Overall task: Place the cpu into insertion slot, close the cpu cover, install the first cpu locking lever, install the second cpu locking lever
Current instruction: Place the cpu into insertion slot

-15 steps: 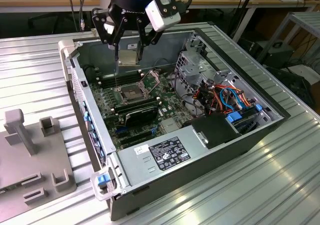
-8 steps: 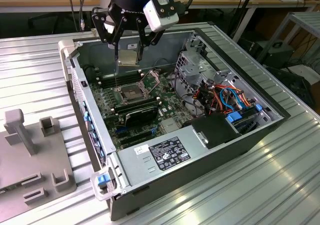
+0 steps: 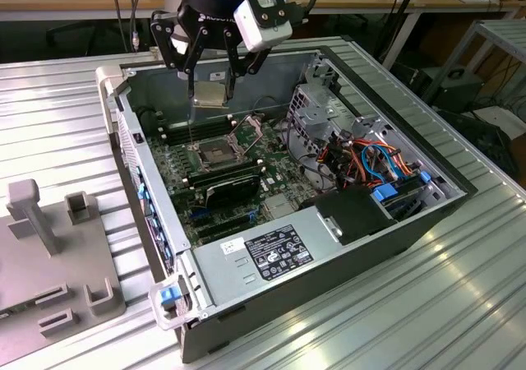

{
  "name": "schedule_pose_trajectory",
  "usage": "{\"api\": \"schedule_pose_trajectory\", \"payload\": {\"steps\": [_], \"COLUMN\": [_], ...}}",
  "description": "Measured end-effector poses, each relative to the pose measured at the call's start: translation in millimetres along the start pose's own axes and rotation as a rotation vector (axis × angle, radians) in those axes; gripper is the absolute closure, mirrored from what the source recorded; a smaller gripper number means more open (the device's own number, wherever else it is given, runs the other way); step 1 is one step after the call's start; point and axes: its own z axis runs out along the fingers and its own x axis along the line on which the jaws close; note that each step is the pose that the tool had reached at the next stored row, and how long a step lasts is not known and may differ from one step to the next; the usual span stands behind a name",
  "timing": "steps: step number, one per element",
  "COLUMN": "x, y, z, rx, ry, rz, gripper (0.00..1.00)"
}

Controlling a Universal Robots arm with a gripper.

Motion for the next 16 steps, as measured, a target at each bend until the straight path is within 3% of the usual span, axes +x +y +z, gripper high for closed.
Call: {"api": "schedule_pose_trajectory", "payload": {"steps": [3, 9, 16], "x": [0.0, -2.0, -2.1], "y": [0.5, 1.2, 1.3], "z": [0.0, 0.3, 0.7], "rx": [0.0001, 0.001, 0.0011], "ry": [-0.0003, -0.0027, -0.0027], "rz": [0.006, 0.06, 0.061], "gripper": [0.45, 0.45, 0.45]}}
